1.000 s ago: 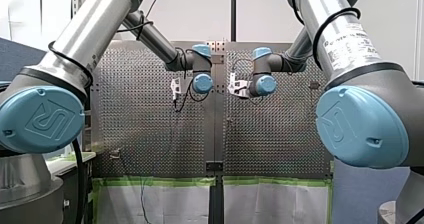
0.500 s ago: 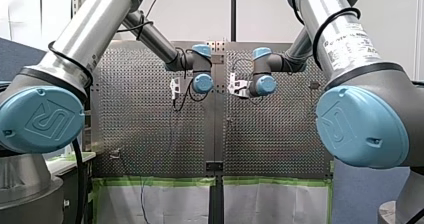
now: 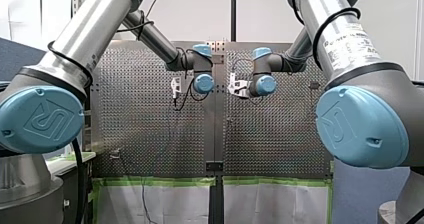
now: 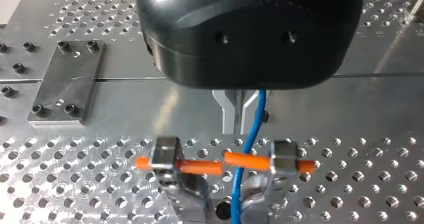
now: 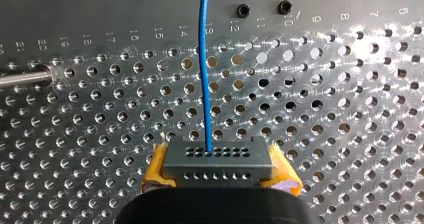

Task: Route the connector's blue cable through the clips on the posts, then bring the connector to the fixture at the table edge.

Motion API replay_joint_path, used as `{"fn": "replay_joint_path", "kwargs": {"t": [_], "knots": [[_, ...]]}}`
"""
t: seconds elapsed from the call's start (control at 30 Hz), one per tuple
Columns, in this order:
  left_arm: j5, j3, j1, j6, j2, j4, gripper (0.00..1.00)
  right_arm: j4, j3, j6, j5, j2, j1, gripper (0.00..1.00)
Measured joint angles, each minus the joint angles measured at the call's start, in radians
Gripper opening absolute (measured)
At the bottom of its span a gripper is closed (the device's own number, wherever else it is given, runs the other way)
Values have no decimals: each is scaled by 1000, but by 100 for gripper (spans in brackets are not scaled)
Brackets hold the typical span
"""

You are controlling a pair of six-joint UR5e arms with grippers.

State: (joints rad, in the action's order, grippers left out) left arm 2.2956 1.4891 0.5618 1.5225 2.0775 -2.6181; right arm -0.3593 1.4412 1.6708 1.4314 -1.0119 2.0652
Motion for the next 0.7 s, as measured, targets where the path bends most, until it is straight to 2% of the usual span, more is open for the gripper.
{"fn": "replay_joint_path", "kwargs": {"t": [0.37,0.4,0.43,0.47,0.53,0.57,0.6,0.63,0.67,0.7], "knots": [[1,0,4,2,0,-26,0,5,0,0,0,0,-2,0],[1,0,4,2,0,-27,8,6,0,0,0,0,-2,0],[1,0,5,1,0,-28,22,6,0,0,0,0,-2,0],[0,0,5,1,0,-27,22,6,0,0,0,0,-2,0],[-7,0,5,-1,0,-26,54,7,0,0,0,0,-3,0],[-14,0,5,-3,0,-24,54,7,0,0,0,0,-3,0],[-20,0,5,-4,0,-23,72,7,0,0,0,0,-3,0],[-27,0,5,-6,0,-21,83,7,0,0,0,0,-3,0],[-30,0,5,-7,0,-19,83,7,0,0,0,0,-3,0],[-31,0,5,-7,0,-18,95,7,0,0,0,0,-3,0]]}}
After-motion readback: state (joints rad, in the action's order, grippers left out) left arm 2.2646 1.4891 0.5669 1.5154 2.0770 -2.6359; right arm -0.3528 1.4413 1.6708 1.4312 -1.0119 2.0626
